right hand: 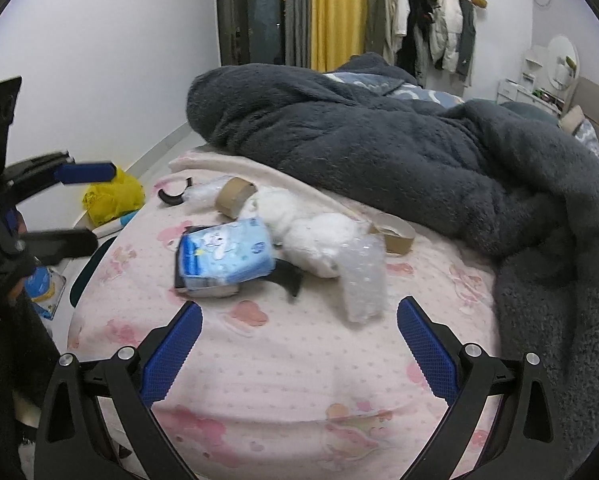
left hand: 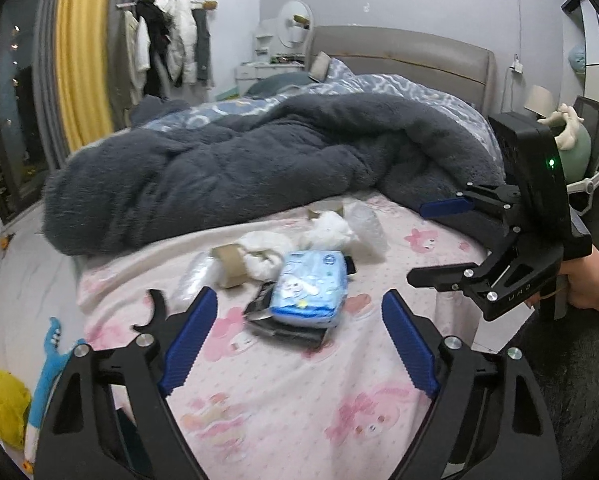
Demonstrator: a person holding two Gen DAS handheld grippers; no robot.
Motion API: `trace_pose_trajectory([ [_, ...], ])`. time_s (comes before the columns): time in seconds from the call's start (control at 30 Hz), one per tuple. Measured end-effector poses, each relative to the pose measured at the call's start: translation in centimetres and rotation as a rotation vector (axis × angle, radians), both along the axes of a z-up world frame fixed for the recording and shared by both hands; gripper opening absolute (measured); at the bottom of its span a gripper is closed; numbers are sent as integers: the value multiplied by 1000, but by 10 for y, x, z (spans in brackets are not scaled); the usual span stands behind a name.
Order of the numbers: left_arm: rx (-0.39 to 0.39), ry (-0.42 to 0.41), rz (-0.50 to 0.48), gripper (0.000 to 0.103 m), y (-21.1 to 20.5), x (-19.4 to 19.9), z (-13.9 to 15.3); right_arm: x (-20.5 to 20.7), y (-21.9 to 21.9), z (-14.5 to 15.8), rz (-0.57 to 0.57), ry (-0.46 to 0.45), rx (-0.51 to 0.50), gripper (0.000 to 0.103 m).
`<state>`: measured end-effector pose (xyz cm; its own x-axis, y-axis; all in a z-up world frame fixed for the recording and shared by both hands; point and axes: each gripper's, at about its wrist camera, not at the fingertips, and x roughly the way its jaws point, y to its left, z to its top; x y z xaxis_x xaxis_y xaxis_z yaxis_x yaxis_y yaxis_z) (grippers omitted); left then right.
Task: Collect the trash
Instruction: 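Reach the left gripper to the blue tissue pack and close on it, then lift the tissue pack with the left gripper while the right gripper grasps bubble wrap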
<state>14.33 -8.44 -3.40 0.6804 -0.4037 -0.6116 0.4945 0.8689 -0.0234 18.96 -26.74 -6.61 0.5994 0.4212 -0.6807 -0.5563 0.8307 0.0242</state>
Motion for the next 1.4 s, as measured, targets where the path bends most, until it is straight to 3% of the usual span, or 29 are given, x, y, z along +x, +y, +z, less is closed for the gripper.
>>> trace_pose_trajectory([
  [0.27,16,73,-54,86,-26,28,-20,18,-10,-12,-11,47,12,93],
  [0.57,96,106,-32,86,-48,49,-39,36,-16,-20,5,60,10,83],
  [0.83,89,140,-17,85,-51,70,-47,50,-22,-24,11,68,14,77],
  [1.13,93,228,2,71,-52,88,-63,65,-17,-29,22,92,23,75],
  [1.4,36,230,3,58,-45,89,-55,73,-12,-29,15,113,38,66],
])
